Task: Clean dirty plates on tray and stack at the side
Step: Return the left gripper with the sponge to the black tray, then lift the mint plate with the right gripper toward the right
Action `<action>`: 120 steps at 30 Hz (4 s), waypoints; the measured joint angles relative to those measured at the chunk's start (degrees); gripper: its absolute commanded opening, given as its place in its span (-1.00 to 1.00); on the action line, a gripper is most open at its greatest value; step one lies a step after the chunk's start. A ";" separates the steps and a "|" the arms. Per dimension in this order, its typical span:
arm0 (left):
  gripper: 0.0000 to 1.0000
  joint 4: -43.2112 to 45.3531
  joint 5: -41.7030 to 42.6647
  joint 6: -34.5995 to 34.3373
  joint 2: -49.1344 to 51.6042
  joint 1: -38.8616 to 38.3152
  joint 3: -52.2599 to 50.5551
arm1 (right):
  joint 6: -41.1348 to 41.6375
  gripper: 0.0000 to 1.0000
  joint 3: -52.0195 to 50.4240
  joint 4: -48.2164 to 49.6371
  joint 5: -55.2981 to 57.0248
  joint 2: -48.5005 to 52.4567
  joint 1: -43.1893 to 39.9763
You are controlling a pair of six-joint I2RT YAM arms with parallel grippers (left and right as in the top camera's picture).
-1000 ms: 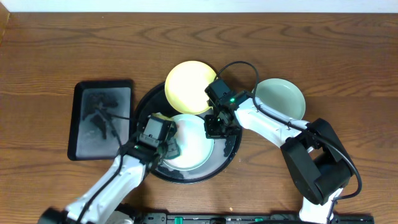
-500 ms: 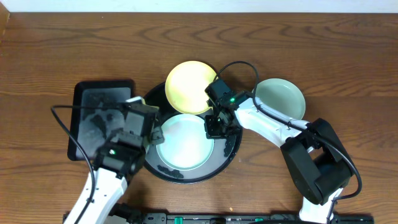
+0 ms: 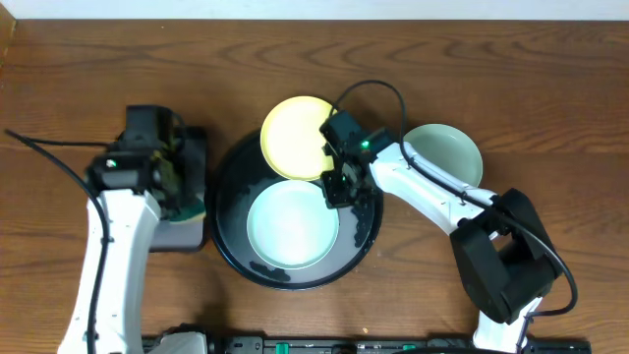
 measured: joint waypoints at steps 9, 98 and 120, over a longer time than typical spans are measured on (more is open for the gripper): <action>-0.85 5.03 0.50 2.86 6.34 5.75 0.24 | -1.81 -0.66 0.35 1.40 2.12 -0.02 0.02; -0.85 12.72 1.77 8.04 16.13 8.46 0.24 | -4.07 -0.98 2.03 -2.05 -3.08 5.92 -1.16; -0.85 12.70 1.77 8.04 16.13 8.46 0.24 | -10.49 -0.97 2.03 -1.09 -15.98 5.79 -4.57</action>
